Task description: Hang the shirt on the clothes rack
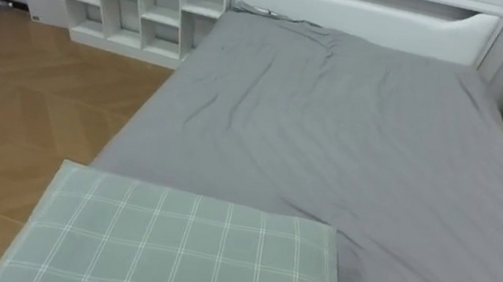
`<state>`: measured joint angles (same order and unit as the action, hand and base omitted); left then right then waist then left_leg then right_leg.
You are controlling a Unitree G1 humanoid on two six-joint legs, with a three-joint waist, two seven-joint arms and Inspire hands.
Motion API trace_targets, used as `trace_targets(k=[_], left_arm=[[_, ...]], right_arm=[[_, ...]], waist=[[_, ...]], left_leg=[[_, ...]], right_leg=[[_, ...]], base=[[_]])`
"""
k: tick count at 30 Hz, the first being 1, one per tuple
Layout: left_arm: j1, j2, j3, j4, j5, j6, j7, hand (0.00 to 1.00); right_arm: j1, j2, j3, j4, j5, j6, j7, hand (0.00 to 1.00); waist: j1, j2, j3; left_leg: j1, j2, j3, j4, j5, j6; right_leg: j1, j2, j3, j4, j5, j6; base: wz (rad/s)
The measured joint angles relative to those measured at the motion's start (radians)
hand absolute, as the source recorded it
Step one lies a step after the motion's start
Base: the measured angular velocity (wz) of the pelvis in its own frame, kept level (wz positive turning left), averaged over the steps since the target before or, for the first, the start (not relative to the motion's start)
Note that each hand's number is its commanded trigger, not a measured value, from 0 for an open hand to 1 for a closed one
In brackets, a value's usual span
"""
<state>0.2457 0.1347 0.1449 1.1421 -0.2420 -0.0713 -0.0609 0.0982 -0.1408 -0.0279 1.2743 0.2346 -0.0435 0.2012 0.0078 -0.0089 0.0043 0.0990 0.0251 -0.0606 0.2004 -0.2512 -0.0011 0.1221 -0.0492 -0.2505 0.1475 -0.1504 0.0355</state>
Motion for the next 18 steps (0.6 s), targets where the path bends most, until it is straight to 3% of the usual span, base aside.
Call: trace_targets(k=[10, 18], left_arm=[[-0.001, 0.0, 0.009, 0.017, -0.031, 0.042, -0.012, 0.0], [-0.003, -0.001, 0.012, 0.017, -0.039, 0.067, -0.014, 0.0]], right_arm=[[-0.001, 0.001, -0.01, 0.002, -0.001, 0.024, -0.001, 0.0], [-0.001, 0.001, -0.016, 0.001, -0.001, 0.044, -0.001, 0.0]], waist=[[0.0, -0.001, 0.0031], [-0.002, 0.004, 0.0006]], left_leg=[[0.015, -0.001, -0.001, -0.004, 0.0, 0.001], [0.016, -0.002, -0.001, -0.003, 0.0, 0.001]], right_leg=[[0.014, 0.0, 0.01, 0.001, -0.005, 0.002], [0.014, 0.002, 0.024, 0.001, -0.007, 0.002]], base=[[0.0], [0.0]])
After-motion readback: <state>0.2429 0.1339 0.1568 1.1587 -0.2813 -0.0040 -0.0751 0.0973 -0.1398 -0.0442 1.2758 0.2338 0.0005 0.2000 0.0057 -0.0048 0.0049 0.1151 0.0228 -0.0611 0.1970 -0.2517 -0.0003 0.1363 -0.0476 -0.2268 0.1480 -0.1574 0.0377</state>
